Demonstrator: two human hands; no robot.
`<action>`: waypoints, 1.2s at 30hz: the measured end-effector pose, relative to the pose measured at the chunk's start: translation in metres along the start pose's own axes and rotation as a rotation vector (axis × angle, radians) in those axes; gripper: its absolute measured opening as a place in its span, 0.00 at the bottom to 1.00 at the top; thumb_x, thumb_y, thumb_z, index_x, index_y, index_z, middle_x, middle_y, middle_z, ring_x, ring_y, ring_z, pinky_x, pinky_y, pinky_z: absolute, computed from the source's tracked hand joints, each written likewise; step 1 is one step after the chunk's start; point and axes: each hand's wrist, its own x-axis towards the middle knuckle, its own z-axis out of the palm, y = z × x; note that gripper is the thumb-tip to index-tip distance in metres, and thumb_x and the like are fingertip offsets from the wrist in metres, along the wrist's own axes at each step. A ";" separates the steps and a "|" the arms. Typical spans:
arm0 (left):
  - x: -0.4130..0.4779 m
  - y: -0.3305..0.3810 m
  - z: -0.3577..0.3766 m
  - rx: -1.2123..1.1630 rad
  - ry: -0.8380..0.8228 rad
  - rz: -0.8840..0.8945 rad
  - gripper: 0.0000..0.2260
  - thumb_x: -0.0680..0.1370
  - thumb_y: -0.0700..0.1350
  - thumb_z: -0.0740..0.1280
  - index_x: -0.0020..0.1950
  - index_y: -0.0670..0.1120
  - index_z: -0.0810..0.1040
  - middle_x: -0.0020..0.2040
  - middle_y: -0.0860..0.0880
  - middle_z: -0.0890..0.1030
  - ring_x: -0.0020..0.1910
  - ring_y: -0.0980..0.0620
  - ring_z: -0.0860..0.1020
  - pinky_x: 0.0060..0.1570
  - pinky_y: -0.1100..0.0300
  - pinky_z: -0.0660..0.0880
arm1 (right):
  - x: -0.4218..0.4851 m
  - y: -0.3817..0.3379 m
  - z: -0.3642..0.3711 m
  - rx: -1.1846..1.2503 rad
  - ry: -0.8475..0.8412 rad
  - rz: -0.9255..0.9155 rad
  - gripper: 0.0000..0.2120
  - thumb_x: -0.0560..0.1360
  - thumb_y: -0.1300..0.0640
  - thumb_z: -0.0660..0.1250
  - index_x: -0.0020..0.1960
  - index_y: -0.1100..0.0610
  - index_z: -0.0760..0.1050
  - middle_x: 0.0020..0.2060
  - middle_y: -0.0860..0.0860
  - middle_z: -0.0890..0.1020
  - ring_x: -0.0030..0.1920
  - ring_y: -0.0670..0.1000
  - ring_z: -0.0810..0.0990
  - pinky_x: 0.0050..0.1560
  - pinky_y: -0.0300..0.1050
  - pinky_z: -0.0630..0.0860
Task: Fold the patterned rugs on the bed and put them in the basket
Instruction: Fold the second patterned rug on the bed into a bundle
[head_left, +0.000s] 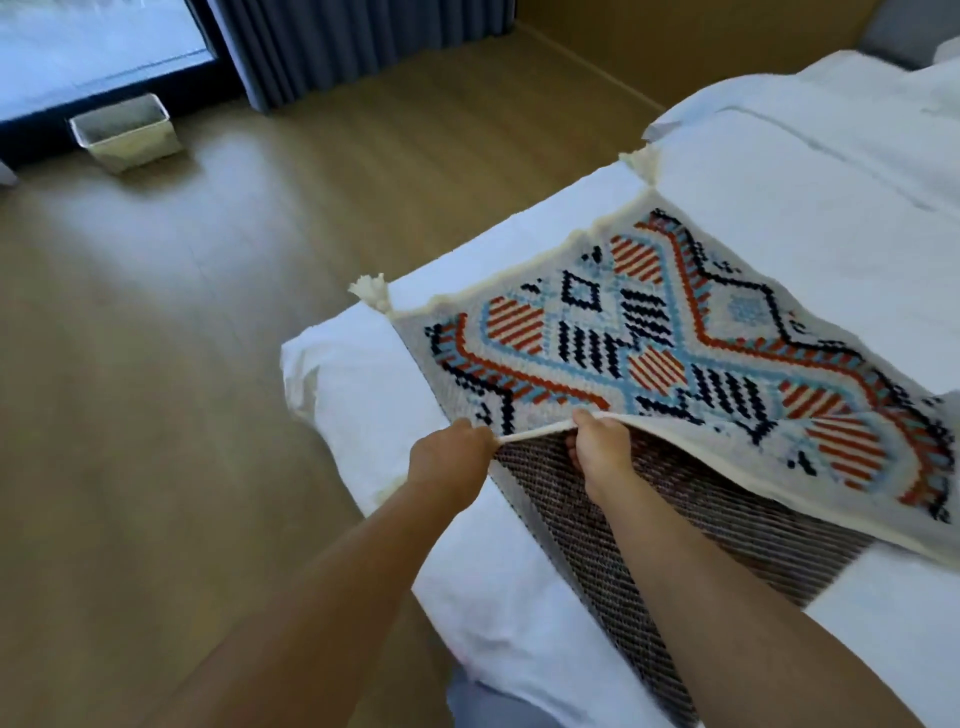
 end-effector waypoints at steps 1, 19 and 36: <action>0.015 -0.016 -0.008 -0.003 0.009 -0.012 0.09 0.81 0.45 0.56 0.54 0.47 0.75 0.51 0.46 0.75 0.47 0.44 0.78 0.43 0.52 0.75 | 0.008 -0.012 0.018 -0.004 -0.009 0.001 0.12 0.78 0.52 0.62 0.40 0.59 0.71 0.28 0.52 0.71 0.27 0.49 0.68 0.27 0.40 0.64; 0.293 -0.264 -0.038 0.065 -0.259 0.279 0.17 0.82 0.52 0.52 0.54 0.46 0.77 0.54 0.44 0.74 0.54 0.43 0.74 0.43 0.53 0.68 | 0.146 -0.099 0.275 -0.410 0.277 -0.012 0.22 0.79 0.51 0.60 0.28 0.55 0.60 0.25 0.51 0.65 0.25 0.50 0.65 0.26 0.43 0.59; 0.355 -0.316 0.011 0.389 -0.246 0.577 0.12 0.78 0.41 0.56 0.58 0.47 0.73 0.54 0.46 0.77 0.53 0.44 0.76 0.40 0.57 0.67 | 0.212 -0.101 0.351 -0.627 0.239 0.130 0.19 0.79 0.51 0.56 0.52 0.66 0.76 0.51 0.62 0.80 0.48 0.59 0.78 0.44 0.43 0.67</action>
